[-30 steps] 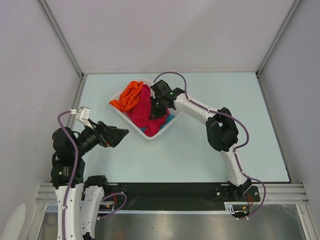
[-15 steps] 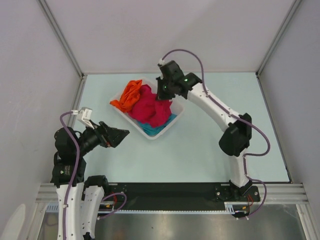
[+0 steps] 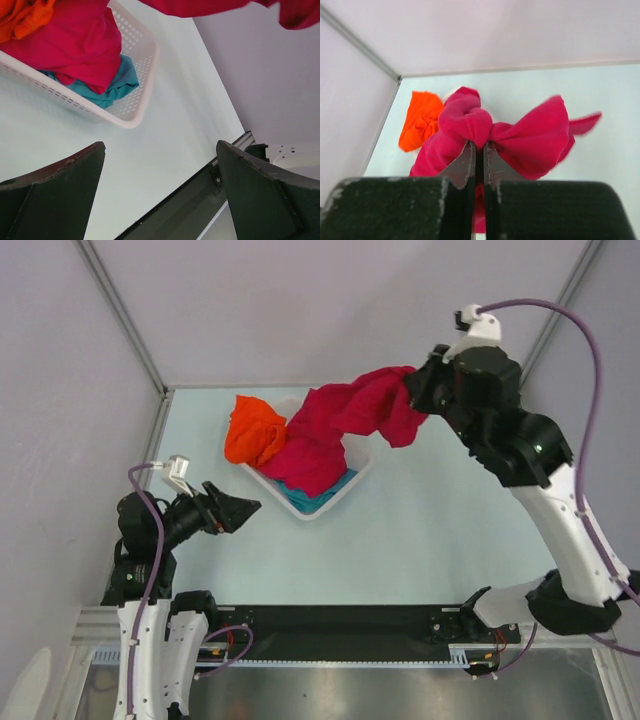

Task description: Fold and stack the t-shirts

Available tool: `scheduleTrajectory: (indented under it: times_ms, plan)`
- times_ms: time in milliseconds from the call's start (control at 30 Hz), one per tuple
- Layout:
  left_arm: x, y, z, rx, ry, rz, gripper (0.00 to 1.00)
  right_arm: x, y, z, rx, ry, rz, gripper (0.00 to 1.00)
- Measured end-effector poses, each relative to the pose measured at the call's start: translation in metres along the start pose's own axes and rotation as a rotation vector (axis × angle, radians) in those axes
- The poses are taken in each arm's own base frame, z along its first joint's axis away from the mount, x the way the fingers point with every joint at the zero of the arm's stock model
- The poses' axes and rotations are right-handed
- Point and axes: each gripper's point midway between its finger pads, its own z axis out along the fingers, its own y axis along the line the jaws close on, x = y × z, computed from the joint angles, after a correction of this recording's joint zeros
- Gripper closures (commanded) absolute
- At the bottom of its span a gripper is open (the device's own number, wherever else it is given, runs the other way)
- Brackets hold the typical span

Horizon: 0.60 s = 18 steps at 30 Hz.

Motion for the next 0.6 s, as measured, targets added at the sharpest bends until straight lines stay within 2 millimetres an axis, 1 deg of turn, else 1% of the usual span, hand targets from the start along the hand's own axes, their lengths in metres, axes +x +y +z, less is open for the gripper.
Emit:
scheduleTrajectory:
  times_ms: [100, 200, 300, 367, 433, 533, 600]
  plan:
    - [0.003, 0.002, 0.002, 0.000, 0.006, -0.021, 0.00, -0.013, -0.027, -0.030, 0.072, -0.083, 0.018, 1.00]
    - [0.004, 0.005, 0.004, 0.000, 0.006, -0.032, 0.01, -0.012, -0.045, -0.039, 0.135, -0.118, 0.026, 1.00]
    - [0.007, 0.008, 0.006, 0.000, 0.010, -0.048, 0.00, 0.005, -0.059, -0.034, 0.187, -0.127, 0.022, 1.00]
    - [0.009, 0.010, 0.007, -0.002, 0.013, -0.055, 0.01, 0.029, -0.070, -0.029, 0.223, -0.097, -0.001, 1.00]
    - [0.010, 0.012, 0.008, -0.003, 0.014, -0.058, 0.00, 0.046, -0.078, -0.024, 0.255, -0.074, -0.016, 1.00]
    - [0.010, 0.013, 0.009, -0.003, 0.017, -0.063, 0.00, 0.058, -0.084, -0.017, 0.282, -0.060, -0.028, 1.00]
    - [0.010, 0.013, 0.009, -0.003, 0.017, -0.068, 0.00, 0.064, -0.088, -0.014, 0.297, -0.055, -0.029, 1.00]
